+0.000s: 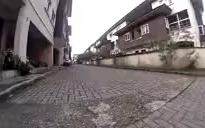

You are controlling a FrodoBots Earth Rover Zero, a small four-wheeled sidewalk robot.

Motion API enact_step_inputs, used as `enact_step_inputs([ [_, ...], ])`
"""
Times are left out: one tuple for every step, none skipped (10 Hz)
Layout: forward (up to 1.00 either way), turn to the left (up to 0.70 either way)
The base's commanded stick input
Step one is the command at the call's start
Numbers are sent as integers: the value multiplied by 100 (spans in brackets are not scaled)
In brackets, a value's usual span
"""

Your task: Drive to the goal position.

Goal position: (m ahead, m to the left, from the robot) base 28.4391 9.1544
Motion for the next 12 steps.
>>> enact_step_inputs([
  [70,0],
  [70,0],
  [70,0],
  [70,0],
  [70,0],
  [70,0],
  [70,0],
  [70,0],
  [70,0],
  [70,0],
  [70,0],
  [70,0],
])
